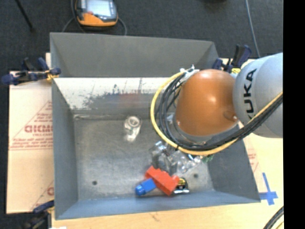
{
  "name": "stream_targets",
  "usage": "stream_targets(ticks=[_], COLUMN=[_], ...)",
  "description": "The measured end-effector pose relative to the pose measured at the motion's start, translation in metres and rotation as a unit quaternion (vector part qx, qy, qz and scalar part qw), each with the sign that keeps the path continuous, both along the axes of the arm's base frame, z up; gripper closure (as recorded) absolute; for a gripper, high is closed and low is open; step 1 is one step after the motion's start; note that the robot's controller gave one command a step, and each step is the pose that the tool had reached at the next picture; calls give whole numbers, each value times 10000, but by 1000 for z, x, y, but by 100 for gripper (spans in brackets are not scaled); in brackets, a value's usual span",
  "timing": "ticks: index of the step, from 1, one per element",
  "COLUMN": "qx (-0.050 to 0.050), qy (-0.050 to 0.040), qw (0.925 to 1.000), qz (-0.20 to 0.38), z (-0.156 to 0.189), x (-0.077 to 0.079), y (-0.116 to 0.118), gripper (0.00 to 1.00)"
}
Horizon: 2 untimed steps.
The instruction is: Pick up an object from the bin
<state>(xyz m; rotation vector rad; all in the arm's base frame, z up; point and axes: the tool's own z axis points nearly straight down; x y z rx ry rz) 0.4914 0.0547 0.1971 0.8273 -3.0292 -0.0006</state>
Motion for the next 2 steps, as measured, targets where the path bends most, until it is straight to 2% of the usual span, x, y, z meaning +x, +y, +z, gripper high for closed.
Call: stream_targets(ticks=[1, 2], qx=[11, 12], qy=[-27, -31], qw=[9965, 9965], qz=[-830, -840], z=[-34, -33], x=[39, 39], y=[9, 8], gripper=[100, 0])
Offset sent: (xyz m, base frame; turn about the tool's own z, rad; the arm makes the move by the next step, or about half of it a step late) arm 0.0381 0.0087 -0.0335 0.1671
